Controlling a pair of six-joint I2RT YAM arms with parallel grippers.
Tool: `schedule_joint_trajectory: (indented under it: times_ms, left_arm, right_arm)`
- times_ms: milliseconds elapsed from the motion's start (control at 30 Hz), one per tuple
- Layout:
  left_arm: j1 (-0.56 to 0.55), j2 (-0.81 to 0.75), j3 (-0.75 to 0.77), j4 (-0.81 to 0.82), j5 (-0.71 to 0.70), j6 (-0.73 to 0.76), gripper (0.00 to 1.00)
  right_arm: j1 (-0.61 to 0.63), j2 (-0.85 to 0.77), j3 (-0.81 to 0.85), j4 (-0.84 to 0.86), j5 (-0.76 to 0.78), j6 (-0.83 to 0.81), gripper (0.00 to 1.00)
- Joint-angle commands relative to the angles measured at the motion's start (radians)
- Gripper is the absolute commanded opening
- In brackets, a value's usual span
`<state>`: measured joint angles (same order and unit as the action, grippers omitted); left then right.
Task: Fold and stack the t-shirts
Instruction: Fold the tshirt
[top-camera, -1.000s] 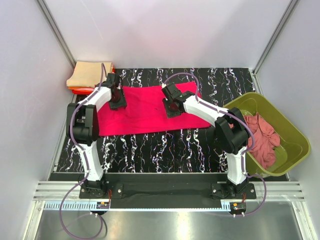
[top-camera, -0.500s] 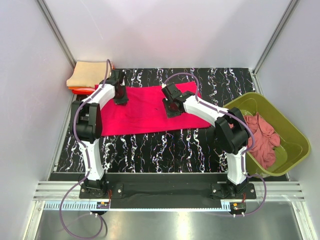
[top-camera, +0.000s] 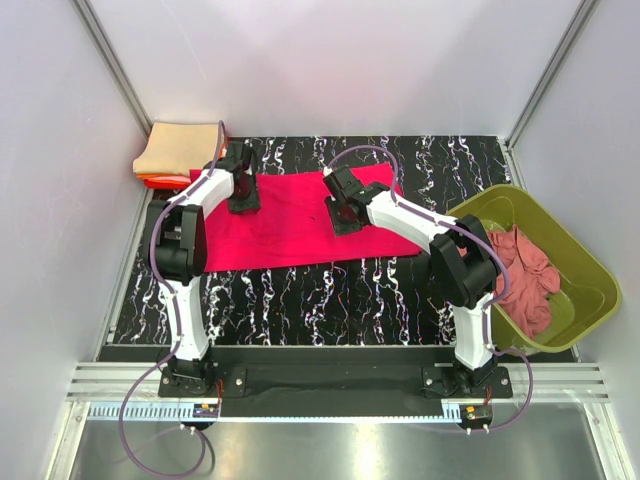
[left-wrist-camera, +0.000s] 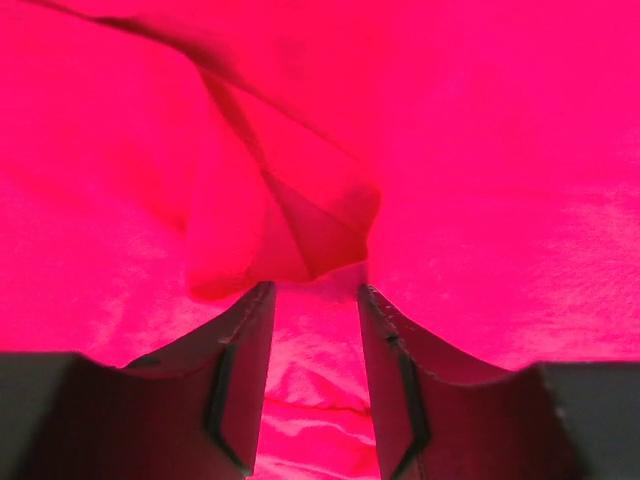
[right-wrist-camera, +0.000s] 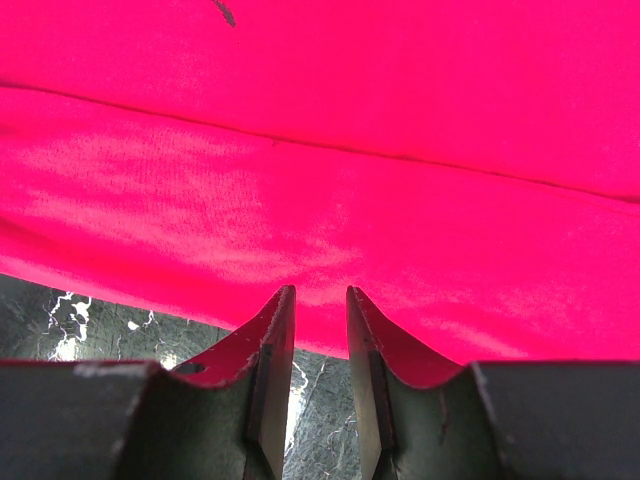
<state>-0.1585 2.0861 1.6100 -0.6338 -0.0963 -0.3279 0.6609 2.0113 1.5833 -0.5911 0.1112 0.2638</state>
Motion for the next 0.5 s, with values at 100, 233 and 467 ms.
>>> schedule_joint_trajectory:
  times_ms: [100, 233, 467]
  left_arm:
    - [-0.006, -0.012, 0.042, -0.026, -0.056, -0.002, 0.46]
    - [-0.009, 0.022, 0.062, -0.027, -0.033, 0.006, 0.45]
    - [-0.016, 0.055, 0.108, -0.033, -0.011, 0.015, 0.30]
  right_arm:
    - [-0.001, -0.031, 0.018, 0.011, -0.005, -0.015, 0.34]
    - [-0.001, -0.036, 0.018, 0.011, 0.001, -0.018, 0.34]
    - [-0.001, -0.037, 0.017, 0.013, 0.001, -0.018, 0.35]
